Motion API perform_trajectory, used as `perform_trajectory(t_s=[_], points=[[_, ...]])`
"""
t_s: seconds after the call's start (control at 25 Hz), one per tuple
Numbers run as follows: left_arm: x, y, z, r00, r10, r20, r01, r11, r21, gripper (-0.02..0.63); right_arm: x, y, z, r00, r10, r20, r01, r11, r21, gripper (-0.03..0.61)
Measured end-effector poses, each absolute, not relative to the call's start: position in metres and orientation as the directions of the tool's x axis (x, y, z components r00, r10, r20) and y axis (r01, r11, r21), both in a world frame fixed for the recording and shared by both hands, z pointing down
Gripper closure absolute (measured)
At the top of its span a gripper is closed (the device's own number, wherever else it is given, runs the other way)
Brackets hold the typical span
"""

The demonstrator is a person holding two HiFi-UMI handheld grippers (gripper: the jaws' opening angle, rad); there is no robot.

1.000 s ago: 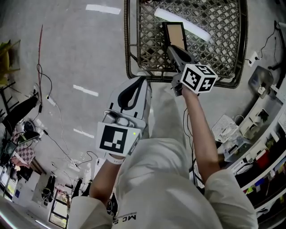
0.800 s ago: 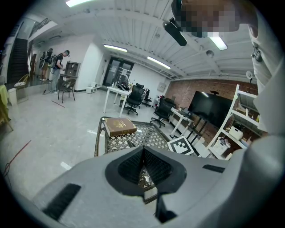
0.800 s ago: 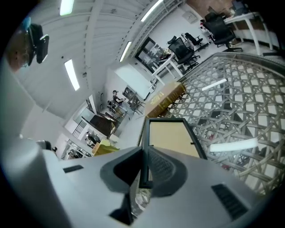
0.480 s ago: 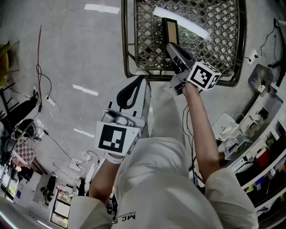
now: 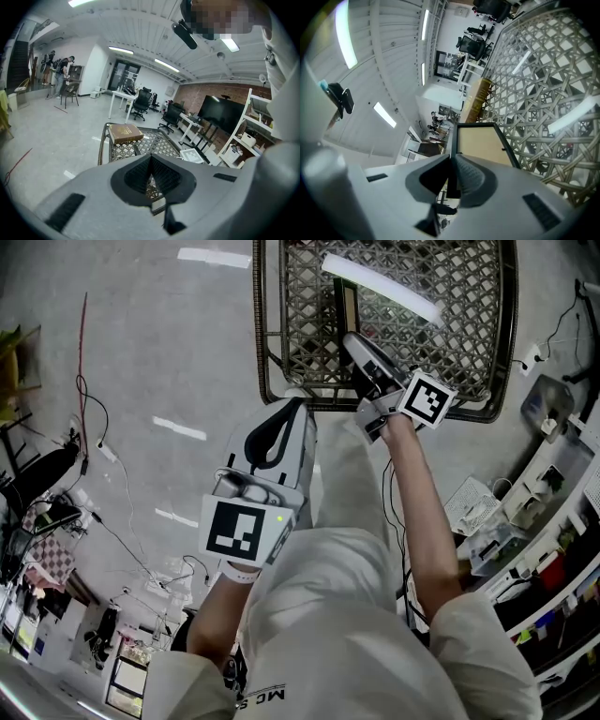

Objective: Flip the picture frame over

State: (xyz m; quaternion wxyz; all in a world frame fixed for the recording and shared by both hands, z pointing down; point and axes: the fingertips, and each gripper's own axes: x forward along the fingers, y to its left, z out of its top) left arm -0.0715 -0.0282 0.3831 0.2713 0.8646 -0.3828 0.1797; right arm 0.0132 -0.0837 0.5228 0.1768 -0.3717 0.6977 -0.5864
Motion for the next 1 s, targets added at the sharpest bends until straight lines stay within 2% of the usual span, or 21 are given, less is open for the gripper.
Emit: perform_trajectory(t_s=[0.36, 1.0], points=[[-0.065, -0.028, 0.384, 0.644, -0.563, 0.519, -0.758, -0.561, 0.333, 0.589, 0.022, -0.085, 0.521, -0.652, -0.756, 0.059, -0.105, 0.013, -0.994, 0.525], [-0.045, -0.026, 0.383, 0.664, -0.536, 0.522, -0.736, -0.591, 0.33, 0.589, 0.055, -0.078, 0.52, -0.601, -0.798, 0.053, -0.124, 0.028, -0.992, 0.52]])
